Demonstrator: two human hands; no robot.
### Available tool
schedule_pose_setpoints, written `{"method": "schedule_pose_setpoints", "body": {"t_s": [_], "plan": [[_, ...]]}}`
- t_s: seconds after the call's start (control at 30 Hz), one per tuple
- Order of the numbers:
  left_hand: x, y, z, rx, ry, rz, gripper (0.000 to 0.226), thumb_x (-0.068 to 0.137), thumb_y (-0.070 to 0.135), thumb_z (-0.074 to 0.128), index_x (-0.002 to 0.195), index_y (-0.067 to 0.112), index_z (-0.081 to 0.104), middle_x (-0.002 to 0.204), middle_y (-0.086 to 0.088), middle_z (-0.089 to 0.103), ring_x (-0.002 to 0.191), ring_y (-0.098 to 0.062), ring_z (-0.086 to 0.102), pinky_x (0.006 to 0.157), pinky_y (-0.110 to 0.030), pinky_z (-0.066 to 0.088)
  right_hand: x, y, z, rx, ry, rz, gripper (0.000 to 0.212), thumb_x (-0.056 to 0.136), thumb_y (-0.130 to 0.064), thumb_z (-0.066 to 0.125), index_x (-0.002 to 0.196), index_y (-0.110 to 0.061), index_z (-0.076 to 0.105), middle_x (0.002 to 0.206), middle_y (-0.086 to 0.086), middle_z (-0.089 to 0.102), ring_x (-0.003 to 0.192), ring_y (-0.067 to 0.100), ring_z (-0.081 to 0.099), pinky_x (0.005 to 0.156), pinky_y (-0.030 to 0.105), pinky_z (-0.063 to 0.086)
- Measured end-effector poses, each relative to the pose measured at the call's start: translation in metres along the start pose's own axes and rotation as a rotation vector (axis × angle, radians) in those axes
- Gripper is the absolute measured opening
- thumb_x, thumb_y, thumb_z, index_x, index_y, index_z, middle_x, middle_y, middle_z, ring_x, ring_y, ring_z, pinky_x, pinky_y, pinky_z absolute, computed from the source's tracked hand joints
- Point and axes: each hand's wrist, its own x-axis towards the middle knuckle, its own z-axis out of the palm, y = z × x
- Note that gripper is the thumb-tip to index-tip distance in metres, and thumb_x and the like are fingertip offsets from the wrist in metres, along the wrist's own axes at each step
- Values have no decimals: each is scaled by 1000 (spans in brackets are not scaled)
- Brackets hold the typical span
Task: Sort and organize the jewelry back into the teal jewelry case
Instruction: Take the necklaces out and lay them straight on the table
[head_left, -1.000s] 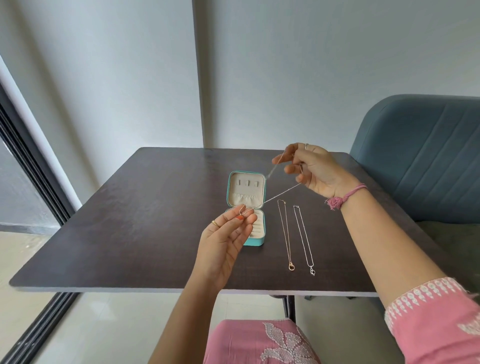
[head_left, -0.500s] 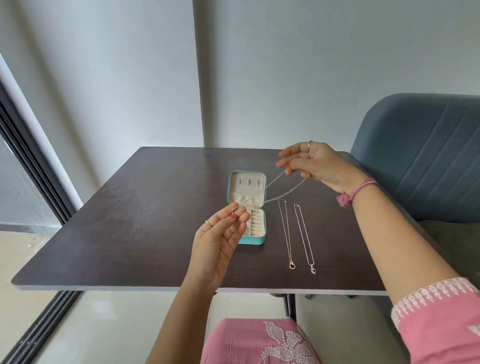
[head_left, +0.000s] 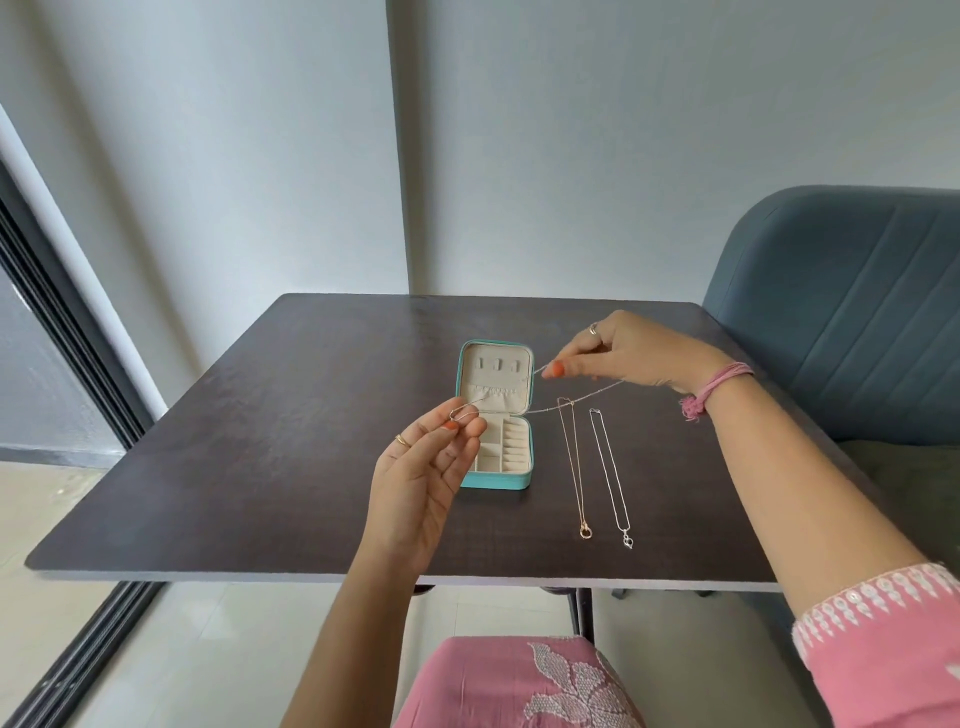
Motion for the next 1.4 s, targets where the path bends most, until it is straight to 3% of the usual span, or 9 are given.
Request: {"method": "schedule_pose_setpoints", "body": {"t_s": [0.1,0.17,0.3,0.4,0.5,0.7,1.03,1.23,1.4], "plan": [[1,-2,-2,42,1,17,24,93,0,49,110,3,66,99,-15,72,84,-18,72,83,-28,56,-2,-5,2,235,53,-43,34,79,-53,61,95,-27,76,51,-5,42,51,11,31,51,18,32],[1,-4,-2,103,-7,30,24,93,-1,50,111,3,65,101,-14,72,87,-19,72,83,-27,57,-1,-10,2,397,84,-55,29,86,-45,57,88,-23,75,46,-2,37,45,11,25,43,20,24],[2,-12,-1,197,-30,38,25,90,0,55,113,1,64,106,-16,71,91,-20,71,84,-27,56,2,-21,1,650,83,-21,27,97,-28,49,87,-9,66,44,0,41,34,6,21,39,21,14],[4,-19,0,250,-38,39,28,89,3,59,116,2,63,109,-15,71,97,-23,69,86,-28,56,3,-28,3,747,90,5,25,98,-23,48,85,-7,63,49,0,47,33,4,25,39,20,11],[4,-23,4,283,-27,47,25,88,4,61,113,4,65,107,-12,72,98,-22,69,85,-27,56,5,-35,6,832,103,36,23,97,-21,50,83,-8,62,55,-1,50,40,5,32,34,15,19],[5,-29,5,400,51,126,15,84,3,66,95,10,73,97,-7,75,92,-19,71,82,-29,58,3,-47,8,900,149,42,22,96,-21,53,80,-10,63,65,0,62,49,5,48,41,17,44],[7,-27,2,563,7,221,16,86,3,65,97,14,72,85,2,76,82,-11,72,69,-21,58,-2,-59,1,1009,183,-10,21,97,-20,49,80,-12,58,78,7,71,40,4,34,36,14,31],[9,-36,3,501,1,188,14,84,6,68,98,9,69,82,-4,73,78,-14,69,67,-23,57,-3,-65,-2,1186,193,-53,22,97,-18,45,81,-14,59,82,6,73,54,6,53,51,18,48],[8,-45,5,427,-5,158,16,83,7,70,98,5,66,89,-13,68,82,-19,66,70,-26,57,-2,-62,-2,1260,196,-59,21,96,-16,44,80,-14,59,81,6,72,58,7,59,56,19,51]]}}
